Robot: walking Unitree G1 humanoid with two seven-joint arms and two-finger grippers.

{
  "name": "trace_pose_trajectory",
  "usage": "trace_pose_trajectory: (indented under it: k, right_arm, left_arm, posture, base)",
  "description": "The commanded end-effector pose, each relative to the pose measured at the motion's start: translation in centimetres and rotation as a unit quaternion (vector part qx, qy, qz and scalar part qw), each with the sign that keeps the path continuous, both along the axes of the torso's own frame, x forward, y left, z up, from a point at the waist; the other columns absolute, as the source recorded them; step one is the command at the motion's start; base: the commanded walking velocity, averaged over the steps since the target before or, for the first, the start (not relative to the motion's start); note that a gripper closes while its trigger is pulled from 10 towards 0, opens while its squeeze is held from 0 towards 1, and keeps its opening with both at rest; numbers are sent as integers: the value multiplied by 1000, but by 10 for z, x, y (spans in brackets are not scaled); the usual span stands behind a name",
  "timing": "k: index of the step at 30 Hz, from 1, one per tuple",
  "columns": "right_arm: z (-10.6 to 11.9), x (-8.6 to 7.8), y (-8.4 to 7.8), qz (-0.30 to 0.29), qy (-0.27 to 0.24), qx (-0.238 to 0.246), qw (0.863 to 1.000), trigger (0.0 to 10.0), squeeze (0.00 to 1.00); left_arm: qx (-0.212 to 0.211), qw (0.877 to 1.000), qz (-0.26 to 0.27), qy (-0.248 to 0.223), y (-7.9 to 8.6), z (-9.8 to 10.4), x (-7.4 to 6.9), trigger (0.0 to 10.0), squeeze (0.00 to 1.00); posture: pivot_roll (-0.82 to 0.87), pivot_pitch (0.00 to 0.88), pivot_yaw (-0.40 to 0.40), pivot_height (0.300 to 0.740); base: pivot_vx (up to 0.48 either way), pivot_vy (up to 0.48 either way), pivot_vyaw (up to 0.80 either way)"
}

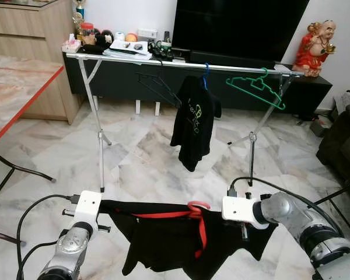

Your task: Hang hanger

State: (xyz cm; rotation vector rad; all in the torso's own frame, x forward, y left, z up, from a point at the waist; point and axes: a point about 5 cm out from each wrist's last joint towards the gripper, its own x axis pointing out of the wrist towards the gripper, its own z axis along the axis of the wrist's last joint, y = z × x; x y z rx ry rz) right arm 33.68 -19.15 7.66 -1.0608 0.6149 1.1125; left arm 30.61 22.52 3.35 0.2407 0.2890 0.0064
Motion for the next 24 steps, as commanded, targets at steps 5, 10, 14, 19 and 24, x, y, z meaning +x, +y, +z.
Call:
trace_pose_trajectory:
  k: [5, 10, 14, 19, 24]
  right_arm:
    - [-6, -4, -24, -39, -13, -46, 998, 0, 0]
    - [-9, -7, -19, -35, 4, -21, 999, 0, 0]
    - [-7, -8, -14, -28, 18, 7, 999, 0, 0]
    - [-10, -22, -20, 10, 124, 27, 992, 0, 0]
    - [-9, -27, -25, 22, 157, 32, 987, 0, 0]
  left_arm:
    - [-24, 997, -69, -36, -10, 18, 11, 0, 0]
    - [-25, 992, -118, -35, -24, 23, 15, 0, 0]
    - [-24, 992, -119, -28, -24, 23, 16, 0, 0]
    - [-6, 994, -107, 0, -22, 20, 19, 0, 0]
    - [-4, 996, -92, 11, -19, 21, 22, 0, 0]
  posture:
    - [64, 0, -135, 740]
    - [68, 0, -136, 740]
    - [67, 0, -136, 740]
    - [66, 0, -139, 740]
    - [65, 0, -138, 740]
  base:
    - [0, 0, 0]
    - [0, 0, 0]
    - [0, 0, 0]
    - [0, 0, 0]
    - [0, 0, 0]
